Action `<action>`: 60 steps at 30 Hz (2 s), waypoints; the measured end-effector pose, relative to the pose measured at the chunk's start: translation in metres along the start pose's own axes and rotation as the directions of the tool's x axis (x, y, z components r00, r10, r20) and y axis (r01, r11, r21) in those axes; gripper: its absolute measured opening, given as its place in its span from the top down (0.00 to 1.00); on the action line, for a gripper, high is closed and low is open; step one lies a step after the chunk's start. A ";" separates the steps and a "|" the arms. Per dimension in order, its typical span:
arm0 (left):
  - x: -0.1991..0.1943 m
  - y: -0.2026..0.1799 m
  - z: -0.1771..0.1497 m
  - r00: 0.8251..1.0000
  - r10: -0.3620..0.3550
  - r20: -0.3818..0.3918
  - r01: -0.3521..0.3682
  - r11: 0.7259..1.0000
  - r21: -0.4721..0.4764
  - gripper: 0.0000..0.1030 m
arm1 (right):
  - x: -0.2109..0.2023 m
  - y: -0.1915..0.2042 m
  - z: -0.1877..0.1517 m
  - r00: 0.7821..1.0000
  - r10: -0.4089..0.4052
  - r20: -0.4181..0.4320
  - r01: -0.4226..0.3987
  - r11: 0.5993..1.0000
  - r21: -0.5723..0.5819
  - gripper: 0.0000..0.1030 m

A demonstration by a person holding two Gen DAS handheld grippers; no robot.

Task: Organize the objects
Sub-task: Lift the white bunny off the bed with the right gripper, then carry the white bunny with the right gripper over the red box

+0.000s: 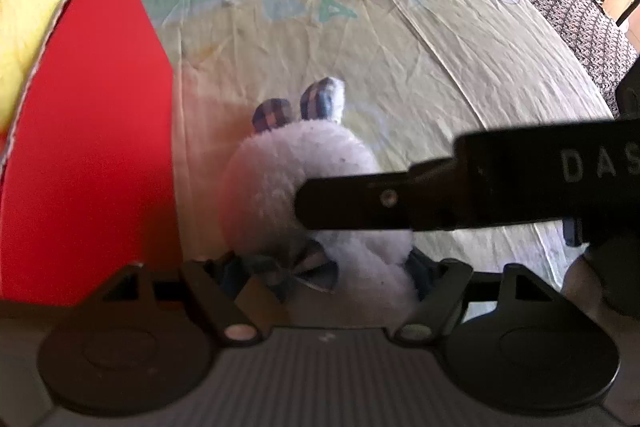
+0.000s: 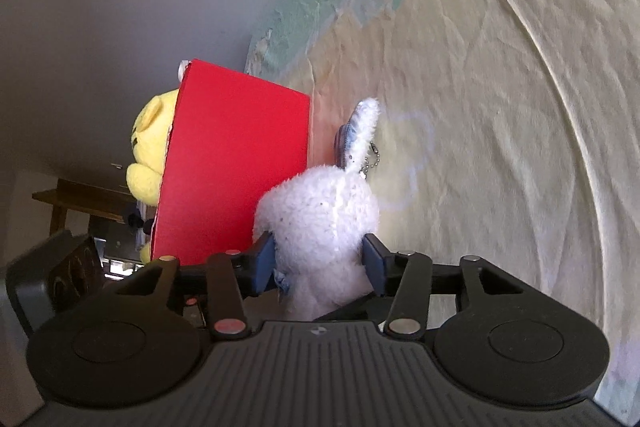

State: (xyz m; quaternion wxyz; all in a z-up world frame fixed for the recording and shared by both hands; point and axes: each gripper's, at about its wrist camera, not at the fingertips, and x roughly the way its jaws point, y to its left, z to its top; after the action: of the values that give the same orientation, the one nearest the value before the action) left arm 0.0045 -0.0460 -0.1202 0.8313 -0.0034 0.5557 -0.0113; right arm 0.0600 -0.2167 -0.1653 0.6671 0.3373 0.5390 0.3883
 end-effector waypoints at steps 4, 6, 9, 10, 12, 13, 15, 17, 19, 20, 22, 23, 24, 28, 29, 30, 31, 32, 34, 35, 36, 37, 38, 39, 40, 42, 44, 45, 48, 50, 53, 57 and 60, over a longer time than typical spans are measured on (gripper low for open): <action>-0.003 0.000 0.000 1.000 -0.010 -0.006 0.010 1.000 0.004 0.26 | -0.007 0.001 -0.004 1.000 0.001 0.008 -0.001 1.000 0.008 0.55; -0.006 -0.003 -0.001 1.000 -0.014 -0.006 0.014 1.000 0.013 0.26 | -0.009 0.003 -0.006 1.000 -0.001 0.011 0.001 1.000 0.002 0.55; -0.011 -0.009 -0.003 1.000 -0.003 -0.002 0.003 0.999 0.038 0.26 | -0.014 0.006 -0.009 1.000 -0.004 0.015 0.004 1.000 -0.011 0.55; -0.013 -0.011 -0.004 1.000 -0.003 -0.001 0.003 0.999 0.042 0.26 | -0.016 0.007 -0.011 1.000 -0.004 0.016 0.005 1.000 -0.014 0.55; -0.017 -0.011 -0.007 1.000 -0.005 0.002 0.005 0.999 0.045 0.26 | -0.019 0.010 -0.013 1.000 -0.003 0.016 0.003 1.000 -0.019 0.55; -0.020 -0.012 -0.008 1.000 -0.005 0.001 0.005 0.999 0.048 0.26 | -0.020 0.012 -0.015 1.000 -0.002 0.015 0.003 1.000 -0.023 0.55; -0.024 -0.012 -0.011 1.000 0.001 -0.002 -0.001 0.999 0.055 0.26 | -0.022 0.016 -0.020 1.000 -0.003 0.009 0.003 0.999 -0.036 0.55; -0.030 -0.010 -0.015 1.000 0.007 0.002 -0.007 0.998 0.058 0.26 | -0.022 0.022 -0.025 1.000 -0.003 0.003 0.003 0.998 -0.057 0.55; -0.036 -0.008 -0.020 1.000 0.011 0.004 -0.011 0.998 0.055 0.26 | -0.022 0.029 -0.029 1.000 -0.003 -0.006 0.002 0.997 -0.078 0.55; -0.039 -0.006 -0.023 1.000 0.013 0.005 -0.013 0.999 0.051 0.26 | -0.022 0.033 -0.032 1.000 -0.002 -0.013 0.001 0.996 -0.092 0.55; -0.046 -0.002 -0.028 1.000 0.020 0.005 -0.020 0.999 0.042 0.26 | -0.021 0.039 -0.037 1.000 0.000 -0.028 -0.003 0.993 -0.114 0.55; -0.049 0.000 -0.032 1.000 0.027 0.006 -0.027 0.999 0.038 0.26 | -0.020 0.043 -0.040 0.999 0.002 -0.038 -0.007 0.992 -0.126 0.55; -0.052 0.001 -0.036 0.999 0.033 0.007 -0.033 0.999 0.034 0.26 | -0.018 0.047 -0.042 0.999 0.005 -0.048 -0.012 0.990 -0.138 0.55; -0.068 0.011 -0.053 0.998 0.059 0.020 -0.059 0.998 0.006 0.26 | -0.011 0.063 -0.051 0.995 0.020 -0.093 -0.037 0.982 -0.186 0.55; -0.072 0.014 -0.057 0.998 0.065 0.022 -0.065 0.998 -0.002 0.26 | -0.008 0.068 -0.053 0.994 0.026 -0.110 -0.048 0.979 -0.200 0.55; -0.077 0.018 -0.062 0.997 0.074 0.025 -0.074 0.997 -0.013 0.26 | -0.005 0.072 -0.055 0.992 0.030 -0.123 -0.056 0.976 -0.211 0.55; -0.081 0.022 -0.066 0.996 0.081 0.026 -0.081 0.997 -0.021 0.26 | -0.001 0.076 -0.057 0.990 0.036 -0.139 -0.067 0.973 -0.223 0.55; -0.085 0.026 -0.071 0.996 0.090 0.026 -0.089 0.996 -0.033 0.26 | 0.003 0.081 -0.060 0.987 0.041 -0.155 -0.077 0.969 -0.233 0.55; -0.094 0.035 -0.080 0.994 0.105 0.026 -0.104 0.993 -0.056 0.26 | 0.014 0.092 -0.065 0.981 0.047 -0.189 -0.095 0.962 -0.255 0.55; -0.099 0.041 -0.085 0.993 0.115 0.027 -0.113 0.991 -0.068 0.26 | 0.019 0.099 -0.068 0.977 0.049 -0.206 -0.105 0.957 -0.270 0.55; -0.103 0.045 -0.089 0.992 0.121 0.028 -0.119 0.990 -0.077 0.26 | 0.024 0.105 -0.071 0.974 0.050 -0.222 -0.115 0.951 -0.286 0.55; -0.107 0.050 -0.093 0.991 0.127 0.029 -0.124 0.988 -0.087 0.26 | 0.028 0.111 -0.073 0.970 0.051 -0.236 -0.123 0.946 -0.300 0.55; -0.113 0.057 -0.098 0.991 0.132 0.033 -0.128 0.987 -0.099 0.26 | 0.032 0.117 -0.075 0.967 0.053 -0.250 -0.132 0.940 -0.314 0.55; -0.117 0.062 -0.101 0.990 0.135 0.037 -0.130 0.985 -0.109 0.27 | 0.038 0.125 -0.077 0.963 0.054 -0.264 -0.142 0.934 -0.327 0.55; -0.122 0.069 -0.105 0.990 0.137 0.043 -0.131 0.984 -0.121 0.27 | 0.043 0.132 -0.079 0.960 0.057 -0.274 -0.151 0.929 -0.339 0.55; -0.131 0.081 -0.111 0.988 0.142 0.057 -0.133 0.982 -0.133 0.27 | 0.053 0.146 -0.081 0.955 0.062 -0.290 -0.168 0.918 -0.359 0.55; -0.143 0.094 -0.116 0.986 0.149 0.081 -0.137 0.981 -0.136 0.27 | 0.062 0.159 -0.082 0.952 0.072 -0.298 -0.186 0.908 -0.375 0.55; -0.148 0.100 -0.118 0.984 0.152 0.093 -0.139 0.981 -0.134 0.27 | 0.067 0.166 -0.083 0.951 0.078 -0.300 -0.195 0.903 -0.382 0.55; -0.165 0.123 -0.121 0.979 0.164 0.118 -0.149 0.981 -0.127 0.27 | 0.082 0.188 -0.085 0.950 0.098 -0.296 -0.213 0.896 -0.389 0.56; -0.176 0.140 -0.122 0.975 0.169 0.144 -0.152 0.981 -0.121 0.27 | 0.092 0.204 -0.087 0.951 0.115 -0.288 -0.228 0.888 -0.400 0.56; -0.192 0.166 -0.119 0.968 0.156 0.194 -0.135 0.984 -0.119 0.27 | 0.101 0.224 -0.087 0.956 0.137 -0.259 -0.237 0.880 -0.411 0.55; -0.209 0.192 -0.105 0.954 0.124 0.274 -0.102 0.990 -0.093 0.26 | 0.105 0.242 -0.081 0.970 0.159 -0.182 -0.223 0.875 -0.429 0.55; -0.211 0.199 -0.090 0.944 0.100 0.316 -0.085 0.995 -0.059 0.26 | 0.106 0.251 -0.076 0.983 0.153 -0.104 -0.184 0.876 -0.446 0.55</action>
State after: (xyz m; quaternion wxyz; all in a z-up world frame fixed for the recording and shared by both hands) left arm -0.1562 0.1586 0.0364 0.9094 0.0023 0.4139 0.0409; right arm -0.0407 -0.0025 -0.0104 0.6729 0.2049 0.4237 0.5707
